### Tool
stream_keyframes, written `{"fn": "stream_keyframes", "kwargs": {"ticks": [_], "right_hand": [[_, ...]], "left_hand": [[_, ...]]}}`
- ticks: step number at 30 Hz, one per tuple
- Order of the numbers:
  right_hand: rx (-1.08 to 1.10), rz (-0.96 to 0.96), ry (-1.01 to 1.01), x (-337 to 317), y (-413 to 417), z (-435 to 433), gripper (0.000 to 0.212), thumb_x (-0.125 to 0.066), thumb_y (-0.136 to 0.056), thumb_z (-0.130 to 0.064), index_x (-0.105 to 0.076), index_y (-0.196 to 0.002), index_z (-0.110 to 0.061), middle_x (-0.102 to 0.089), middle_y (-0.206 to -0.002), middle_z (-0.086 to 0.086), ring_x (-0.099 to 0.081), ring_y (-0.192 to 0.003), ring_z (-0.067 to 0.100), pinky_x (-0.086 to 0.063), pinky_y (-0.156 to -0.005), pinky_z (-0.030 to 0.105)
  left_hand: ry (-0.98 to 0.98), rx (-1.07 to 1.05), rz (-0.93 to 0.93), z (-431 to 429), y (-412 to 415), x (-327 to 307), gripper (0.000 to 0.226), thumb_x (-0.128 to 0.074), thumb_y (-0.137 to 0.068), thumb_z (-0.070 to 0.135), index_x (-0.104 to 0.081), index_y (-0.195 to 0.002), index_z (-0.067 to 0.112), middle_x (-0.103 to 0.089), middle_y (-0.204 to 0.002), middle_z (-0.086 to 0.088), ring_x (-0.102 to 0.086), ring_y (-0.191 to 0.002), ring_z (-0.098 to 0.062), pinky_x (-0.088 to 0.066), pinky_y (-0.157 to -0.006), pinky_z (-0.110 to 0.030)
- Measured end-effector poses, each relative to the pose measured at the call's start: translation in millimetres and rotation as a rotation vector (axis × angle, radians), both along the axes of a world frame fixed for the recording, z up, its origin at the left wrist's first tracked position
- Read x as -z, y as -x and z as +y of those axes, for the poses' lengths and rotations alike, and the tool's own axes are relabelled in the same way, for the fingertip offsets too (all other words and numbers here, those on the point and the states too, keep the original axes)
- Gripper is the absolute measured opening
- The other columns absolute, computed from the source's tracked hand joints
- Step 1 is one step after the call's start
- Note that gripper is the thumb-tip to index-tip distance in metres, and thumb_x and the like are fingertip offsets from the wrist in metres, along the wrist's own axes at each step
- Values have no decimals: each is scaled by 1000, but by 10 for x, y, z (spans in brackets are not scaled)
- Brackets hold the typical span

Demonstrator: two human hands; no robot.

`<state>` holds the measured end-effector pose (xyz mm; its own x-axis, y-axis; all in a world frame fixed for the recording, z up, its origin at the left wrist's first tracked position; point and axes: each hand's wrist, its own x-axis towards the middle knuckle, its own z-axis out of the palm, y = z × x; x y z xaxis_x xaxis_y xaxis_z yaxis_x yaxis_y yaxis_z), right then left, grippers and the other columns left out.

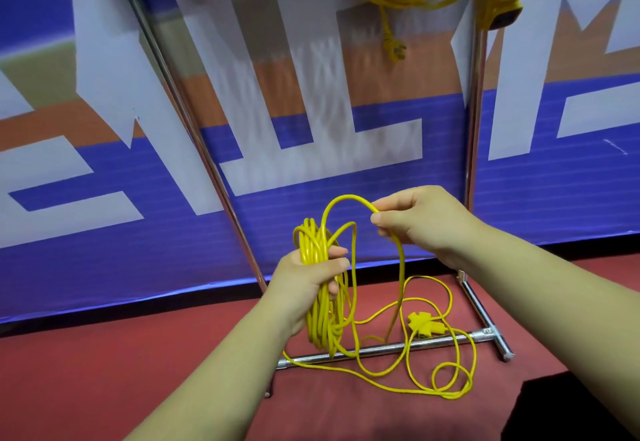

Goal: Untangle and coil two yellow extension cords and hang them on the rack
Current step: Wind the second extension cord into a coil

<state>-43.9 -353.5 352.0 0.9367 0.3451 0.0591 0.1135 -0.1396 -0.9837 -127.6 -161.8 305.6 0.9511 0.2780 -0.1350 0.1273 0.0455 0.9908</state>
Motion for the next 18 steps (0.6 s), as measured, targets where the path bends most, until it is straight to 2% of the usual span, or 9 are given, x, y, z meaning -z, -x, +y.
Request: {"fn": "stream_keyframes", "kwargs": {"ticks": [2, 5, 8, 10, 12, 15, 18], "right_hand": [[24, 32, 62, 9, -25, -12, 7, -78, -84, -12, -77, -91, -12, -75, -79, 17, -69, -70, 20, -60, -82, 46], [-1, 34, 132, 1, -33, -38, 6, -80, -82, -13, -79, -88, -14, -76, -82, 14, -70, -73, 19, -61, -79, 39], [-57, 77, 18, -36, -15, -47, 13, -78, -84, -10, -78, -95, -17, -76, -84, 9, -70, -74, 15, -61, -66, 28], [-91, 103, -65, -53, 8, -30, 16, -75, -86, -9, -76, -100, -18, -74, -80, 2, -70, -72, 11, -58, -63, 25], [-107, 131, -143, -51, 27, 5, 17, -75, -87, -8, -76, -102, -16, -73, -81, 2, -69, -74, 11, -60, -66, 28], [-68, 167, -226, -49, 34, 55, 18, -75, -85, -7, -74, -101, -16, -72, -83, 5, -70, -74, 12, -62, -68, 32], [-32, 195, -305, -48, 19, 66, 17, -75, -86, -5, -74, -98, -17, -72, -86, 5, -70, -72, 13, -61, -66, 32]], "left_hand": [[-7, -16, -20, 6, -18, -12, 16, -74, -85, 4, -72, -100, 6, -53, -65, -16, -49, -46, -18, -45, -48, -25], [-24, -22, -35, 13, -34, -3, 17, -75, -84, 5, -72, -101, 6, -54, -63, -14, -50, -47, -18, -45, -50, -27], [-34, 3, -18, -24, -29, 24, 18, -77, -83, 7, -73, -101, 7, -56, -63, -16, -51, -47, -19, -46, -51, -28], [-24, 31, -24, -73, -23, 27, 18, -77, -83, 7, -73, -101, 7, -63, -75, -19, -52, -48, -18, -46, -50, -27], [-9, 71, -35, -131, -22, 23, 17, -76, -84, 5, -73, -100, 9, -66, -83, -19, -53, -48, -17, -47, -50, -27], [-10, 127, -18, -205, -16, 0, 18, -73, -86, 5, -72, -103, 7, -64, -68, -14, -52, -46, -16, -45, -47, -24], [-20, 201, -5, -244, -3, -6, 17, -77, -84, 9, -71, -100, 5, -69, -77, -21, -50, -47, -17, -44, -47, -24]]}}
